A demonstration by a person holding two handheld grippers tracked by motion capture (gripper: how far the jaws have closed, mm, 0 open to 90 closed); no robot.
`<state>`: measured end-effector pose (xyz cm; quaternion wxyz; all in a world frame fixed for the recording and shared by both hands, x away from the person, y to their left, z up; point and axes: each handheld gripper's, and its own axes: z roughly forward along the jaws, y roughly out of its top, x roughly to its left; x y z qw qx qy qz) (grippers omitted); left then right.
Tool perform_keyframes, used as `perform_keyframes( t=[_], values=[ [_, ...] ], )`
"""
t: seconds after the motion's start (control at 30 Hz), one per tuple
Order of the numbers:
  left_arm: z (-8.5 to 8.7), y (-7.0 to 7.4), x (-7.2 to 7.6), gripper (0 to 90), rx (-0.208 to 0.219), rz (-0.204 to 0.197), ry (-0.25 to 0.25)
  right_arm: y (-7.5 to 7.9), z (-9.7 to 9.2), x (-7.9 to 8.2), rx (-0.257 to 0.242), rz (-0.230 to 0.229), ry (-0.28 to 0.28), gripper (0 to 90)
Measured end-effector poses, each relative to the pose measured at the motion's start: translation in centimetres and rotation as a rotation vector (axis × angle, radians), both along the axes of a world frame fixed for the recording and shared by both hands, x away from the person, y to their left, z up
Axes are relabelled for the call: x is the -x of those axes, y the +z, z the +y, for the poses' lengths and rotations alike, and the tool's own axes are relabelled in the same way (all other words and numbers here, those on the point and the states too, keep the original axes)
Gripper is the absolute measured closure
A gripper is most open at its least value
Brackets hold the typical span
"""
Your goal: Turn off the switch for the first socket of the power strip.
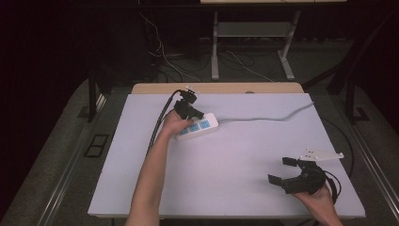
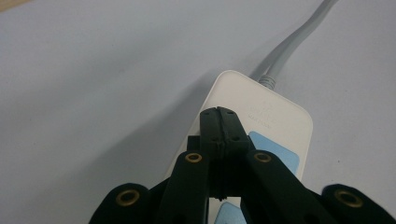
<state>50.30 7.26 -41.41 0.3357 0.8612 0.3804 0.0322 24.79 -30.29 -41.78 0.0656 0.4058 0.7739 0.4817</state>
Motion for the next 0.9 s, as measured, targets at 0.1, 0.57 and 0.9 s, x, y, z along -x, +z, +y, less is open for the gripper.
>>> perform_keyframes(
  t=[0.1, 0.57, 0.9],
  values=[
    [0.1, 0.5, 0.2, 89.5, 0.030, -0.027, 0.007, 0.0, 0.0, -0.1, 0.001, -0.002, 0.001, 0.4],
    [2.1, 3.3, 1.9, 89.1, 0.047, -0.119, -0.004, 0.0, -0.2, -0.1, -0.003, -0.007, -0.007, 0.4],
    [5.1, 4.8, 3.9, 74.9, 0.117, -0.152, 0.011, 0.0, -0.2, 0.0, -0.004, -0.007, -0.007, 0.4]
  ],
)
